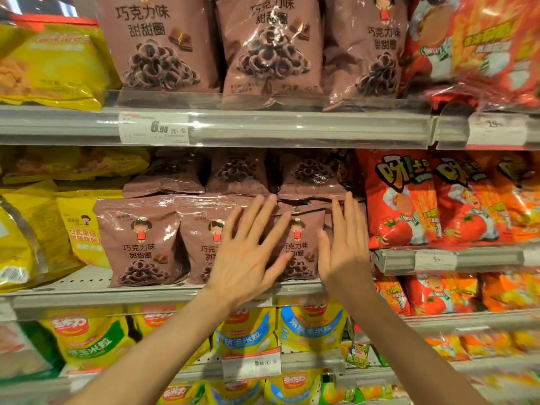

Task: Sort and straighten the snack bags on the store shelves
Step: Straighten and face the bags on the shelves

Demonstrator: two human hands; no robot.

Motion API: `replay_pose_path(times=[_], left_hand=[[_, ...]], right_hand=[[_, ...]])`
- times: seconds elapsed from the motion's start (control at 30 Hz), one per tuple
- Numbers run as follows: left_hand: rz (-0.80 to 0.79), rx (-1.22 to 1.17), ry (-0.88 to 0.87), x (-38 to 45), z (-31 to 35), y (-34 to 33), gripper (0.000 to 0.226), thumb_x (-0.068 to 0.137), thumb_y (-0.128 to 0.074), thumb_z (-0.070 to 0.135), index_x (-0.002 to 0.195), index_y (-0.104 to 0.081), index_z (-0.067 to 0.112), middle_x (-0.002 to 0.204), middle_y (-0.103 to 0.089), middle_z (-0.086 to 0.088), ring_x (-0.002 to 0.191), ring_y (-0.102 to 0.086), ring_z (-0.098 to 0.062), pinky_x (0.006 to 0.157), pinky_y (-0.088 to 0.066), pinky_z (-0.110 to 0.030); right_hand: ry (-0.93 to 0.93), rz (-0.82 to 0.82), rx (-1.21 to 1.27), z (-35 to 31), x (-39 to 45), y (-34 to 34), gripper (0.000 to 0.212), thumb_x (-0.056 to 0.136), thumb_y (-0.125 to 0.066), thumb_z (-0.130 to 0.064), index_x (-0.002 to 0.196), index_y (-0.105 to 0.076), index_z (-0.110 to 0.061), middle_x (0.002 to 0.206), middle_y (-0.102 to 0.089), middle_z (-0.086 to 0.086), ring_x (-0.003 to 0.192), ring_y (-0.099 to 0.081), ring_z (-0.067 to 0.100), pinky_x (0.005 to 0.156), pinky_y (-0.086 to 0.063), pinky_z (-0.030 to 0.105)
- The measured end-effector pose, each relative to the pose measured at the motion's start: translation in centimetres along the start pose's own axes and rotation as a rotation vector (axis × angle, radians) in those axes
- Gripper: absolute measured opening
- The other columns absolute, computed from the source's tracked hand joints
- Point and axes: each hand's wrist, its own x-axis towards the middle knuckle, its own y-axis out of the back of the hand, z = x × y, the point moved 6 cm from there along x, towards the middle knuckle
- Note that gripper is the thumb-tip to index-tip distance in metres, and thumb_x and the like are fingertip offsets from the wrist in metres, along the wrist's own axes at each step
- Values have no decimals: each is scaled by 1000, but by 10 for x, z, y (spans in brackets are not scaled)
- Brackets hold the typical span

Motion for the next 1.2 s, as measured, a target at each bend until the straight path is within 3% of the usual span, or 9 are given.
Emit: replay_pose_path(times=[0.13,0.37,0.63,0.87,1.0,1.1,1.2], left_hand=[[-107,59,20,7,8,-25,75,103,-36,63,164,-23,21,172,-12,-13,160,-10,-30,127,-13,-56],[-152,5,1,13,4,-32,74,104,-33,61,165,-17,22,173,-6,-9,161,-1,-26,129,-4,-54],[-9,-260,19,1,-12,1,60,99,-47,15,158,-37,7,170,-23,-12,160,-14,-29,130,-12,-50],[-10,-218,164,-33,-35,22,66,88,-59,13,153,-45,8,166,-31,-16,156,-26,-34,126,-23,-53],[-10,-184,262,-63,-55,31,60,90,-57,23,148,-51,10,161,-38,-16,147,-39,-37,116,-35,-56],[33,-194,259,-79,-70,37,59,90,-62,18,148,-52,11,159,-41,-15,145,-41,-35,112,-38,-54],[79,-204,232,-87,-84,41,60,90,-69,16,148,-53,10,157,-42,-17,145,-41,-36,114,-37,-51]], right_hand=[[-102,-98,-56,20,-18,-13,61,106,-35,-29,156,-28,6,166,-21,26,156,-18,38,122,-26,59],[-145,-100,22,24,-27,-27,65,105,-41,-30,155,-28,10,165,-21,28,156,-14,41,122,-23,61],[49,-64,21,-12,-19,-6,64,103,-53,-30,156,-33,0,167,-20,23,157,-14,36,124,-21,59],[-61,-215,-74,-17,-17,-29,65,102,-35,-47,159,-34,-15,171,-7,16,159,-7,32,127,-11,53],[-72,-106,-23,-30,-20,-21,64,99,-46,-41,154,-42,-8,168,-17,22,156,-19,36,127,-13,53],[-37,15,16,-48,-23,-11,59,94,-61,-31,145,-51,-2,161,-31,28,151,-30,42,123,-21,58],[-58,38,-77,-68,-25,-13,57,93,-62,-31,143,-54,-3,159,-34,27,149,-32,41,122,-24,58]])
